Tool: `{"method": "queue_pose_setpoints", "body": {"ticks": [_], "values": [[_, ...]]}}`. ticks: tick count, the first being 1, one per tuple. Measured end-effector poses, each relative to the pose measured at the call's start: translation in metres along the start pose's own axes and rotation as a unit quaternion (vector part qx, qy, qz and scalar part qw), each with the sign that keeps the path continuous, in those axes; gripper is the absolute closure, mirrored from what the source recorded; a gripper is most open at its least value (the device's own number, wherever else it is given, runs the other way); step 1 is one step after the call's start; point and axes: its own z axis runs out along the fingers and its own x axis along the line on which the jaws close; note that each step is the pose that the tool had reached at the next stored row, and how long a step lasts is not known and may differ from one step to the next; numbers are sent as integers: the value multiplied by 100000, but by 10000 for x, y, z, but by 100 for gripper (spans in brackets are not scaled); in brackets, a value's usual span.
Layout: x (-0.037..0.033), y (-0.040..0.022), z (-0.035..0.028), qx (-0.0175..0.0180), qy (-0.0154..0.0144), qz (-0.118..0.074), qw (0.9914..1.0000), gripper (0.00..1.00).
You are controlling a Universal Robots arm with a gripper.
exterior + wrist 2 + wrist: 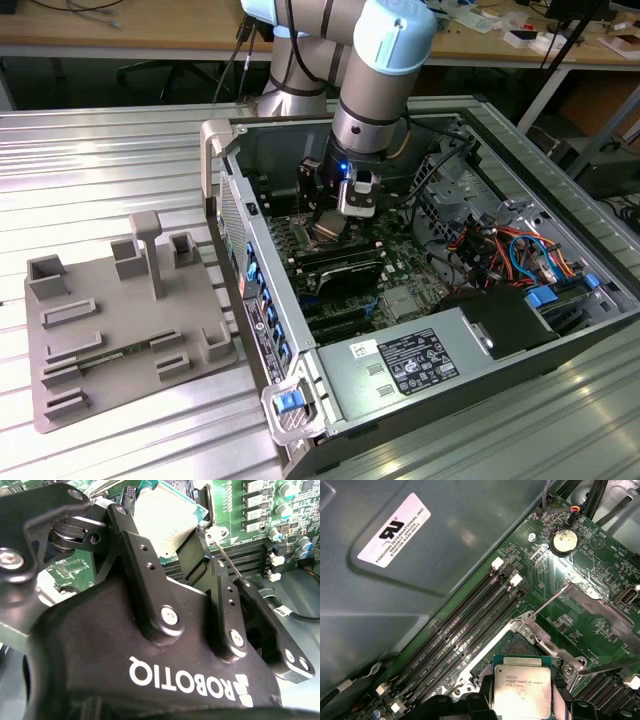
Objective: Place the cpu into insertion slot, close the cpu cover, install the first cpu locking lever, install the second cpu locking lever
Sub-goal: 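Place the cpu into insertion slot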
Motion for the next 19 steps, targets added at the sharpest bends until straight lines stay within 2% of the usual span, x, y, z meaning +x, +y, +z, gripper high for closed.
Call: {"method": "queue_pose_setpoints", "body": {"ticks": [19], "values": [[0,-1,11,-1,-47,1100,99994,45]]}}
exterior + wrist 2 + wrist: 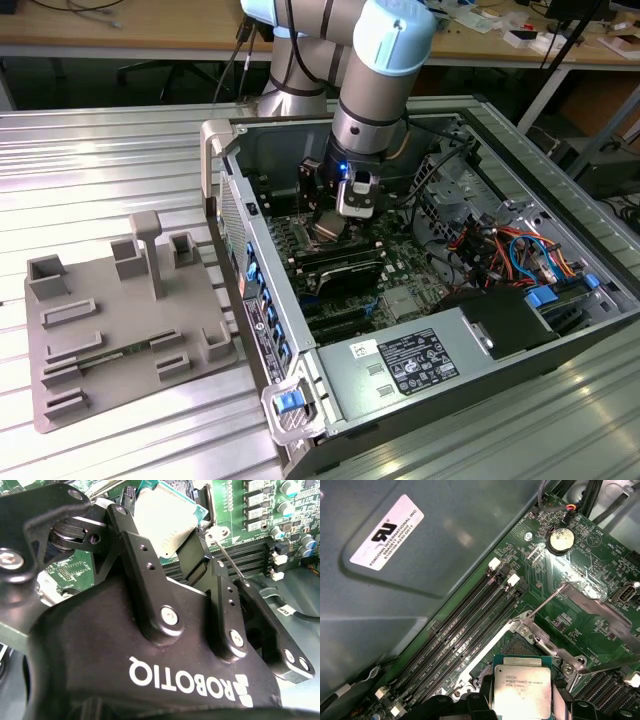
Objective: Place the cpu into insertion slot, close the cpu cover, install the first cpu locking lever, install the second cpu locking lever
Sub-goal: 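Place the cpu into insertion slot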
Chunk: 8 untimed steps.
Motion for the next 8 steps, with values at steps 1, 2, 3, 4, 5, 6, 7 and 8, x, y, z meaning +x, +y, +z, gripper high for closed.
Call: {"method": "queue_pose_setpoints", "body": {"ticks": [1,2,3,4,5,6,7,8], "values": [[0,0,1,-3,1,27,100000,45],[0,0,1,-2,1,41,100000,45],[0,0,2,-2,-2,64,100000,45],[0,0,3,-3,-2,90,100000,45],[0,0,4,0,-3,107,100000,45],[0,0,4,2,-3,118,100000,45],[0,0,5,-2,-6,147,100000,45],[0,0,5,-4,-7,179,100000,45]]}}
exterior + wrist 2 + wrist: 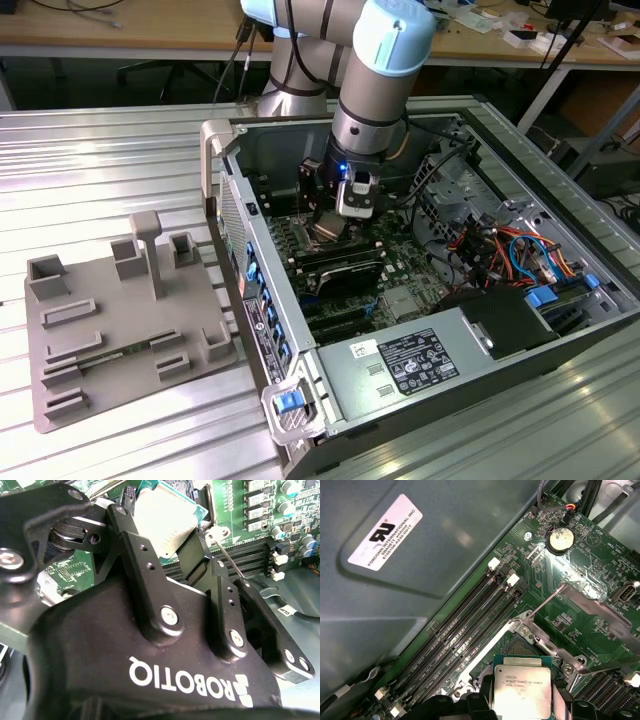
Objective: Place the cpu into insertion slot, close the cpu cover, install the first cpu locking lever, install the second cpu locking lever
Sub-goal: 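Place the cpu into insertion slot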
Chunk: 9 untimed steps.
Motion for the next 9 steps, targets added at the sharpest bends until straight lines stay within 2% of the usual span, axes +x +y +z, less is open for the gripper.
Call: {"method": "queue_pose_setpoints", "body": {"ticks": [9], "values": [[0,0,3,1,-7,222,100000,45]]}}
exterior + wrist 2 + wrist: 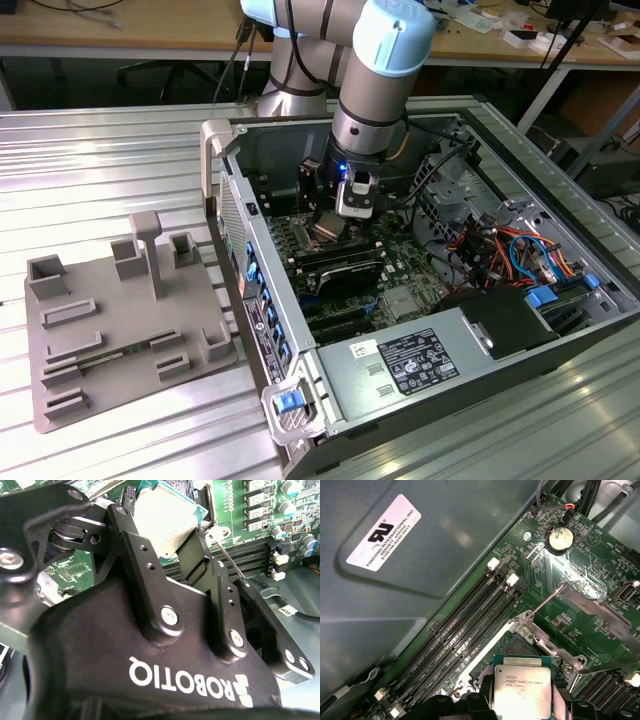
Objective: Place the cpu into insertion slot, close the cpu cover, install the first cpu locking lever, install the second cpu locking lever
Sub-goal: 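Place the cpu into insertion slot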
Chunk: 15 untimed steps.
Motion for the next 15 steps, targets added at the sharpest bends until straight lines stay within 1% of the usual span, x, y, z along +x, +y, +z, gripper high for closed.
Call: {"method": "queue_pose_setpoints", "body": {"ticks": [6,8,15], "values": [[0,0,2,-1,-11,199,100000,45],[0,0,9,-1,-27,584,99998,45],[0,-1,10,-3,-27,618,99998,45]]}}
